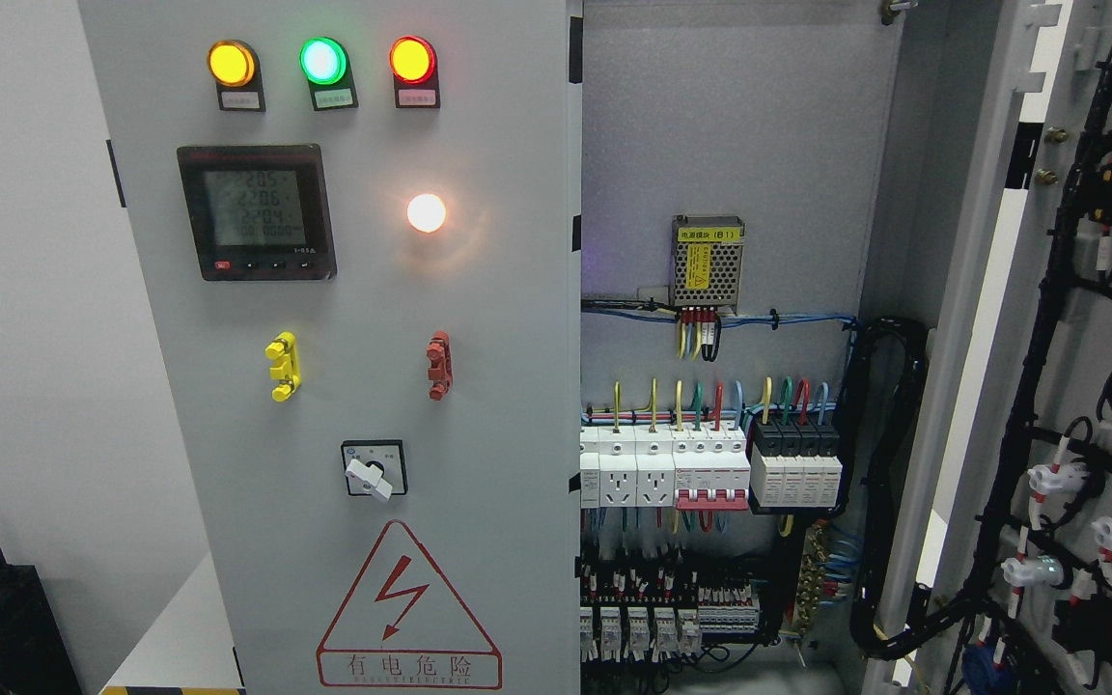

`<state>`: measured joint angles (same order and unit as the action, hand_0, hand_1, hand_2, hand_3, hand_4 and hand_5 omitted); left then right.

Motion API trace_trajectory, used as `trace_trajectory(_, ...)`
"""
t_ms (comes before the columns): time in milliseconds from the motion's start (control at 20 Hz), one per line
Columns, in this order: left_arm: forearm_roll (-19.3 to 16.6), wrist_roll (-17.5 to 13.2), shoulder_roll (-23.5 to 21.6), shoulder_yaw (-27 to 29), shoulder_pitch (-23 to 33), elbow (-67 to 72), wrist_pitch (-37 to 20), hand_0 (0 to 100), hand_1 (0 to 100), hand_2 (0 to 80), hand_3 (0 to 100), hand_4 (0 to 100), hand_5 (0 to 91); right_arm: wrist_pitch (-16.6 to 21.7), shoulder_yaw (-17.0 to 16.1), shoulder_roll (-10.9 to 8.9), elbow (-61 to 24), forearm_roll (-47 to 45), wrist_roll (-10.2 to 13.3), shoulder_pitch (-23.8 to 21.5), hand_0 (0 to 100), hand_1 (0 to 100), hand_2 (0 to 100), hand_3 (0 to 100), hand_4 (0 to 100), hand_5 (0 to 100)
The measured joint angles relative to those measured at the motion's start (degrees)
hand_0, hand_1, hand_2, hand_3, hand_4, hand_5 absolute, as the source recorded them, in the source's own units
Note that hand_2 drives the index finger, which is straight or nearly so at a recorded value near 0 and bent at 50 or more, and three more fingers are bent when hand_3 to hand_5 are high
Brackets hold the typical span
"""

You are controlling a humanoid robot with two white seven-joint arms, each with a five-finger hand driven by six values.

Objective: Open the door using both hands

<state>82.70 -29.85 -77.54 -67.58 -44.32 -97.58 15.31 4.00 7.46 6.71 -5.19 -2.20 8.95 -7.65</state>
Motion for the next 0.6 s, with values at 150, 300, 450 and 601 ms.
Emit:
trace_trajectory(150,-1.2,0.4,-1.5,-0.1,3.0,2.1,0.3,0,0,0.0,0,3,0.0,0.0,0.0,0.0,0.0,0.0,0.0,0.0,11,0,0,0,0,0)
trace_trajectory(300,-1.7,1.0,-2.7,-0.2,6.6,3.8,-4.2,0,0,0.0,0,3,0.0,0.0,0.0,0.0,0.0,0.0,0.0,0.0,11,0,0,0,0,0)
trace_trajectory(450,-2.1,1.8,-3.6,-0.3,9.9,5.1,-10.8,0,0,0.0,0,3,0.0,0.0,0.0,0.0,0.0,0.0,0.0,0.0,11,0,0,0,0,0)
trace_trajectory(601,-2.5,2.7,-4.2,-0.3,12.8,6.4,-13.6,0,0,0.0,0,3,0.0,0.0,0.0,-0.01,0.0,0.0,0.0,0.0,11,0,0,0,0,0)
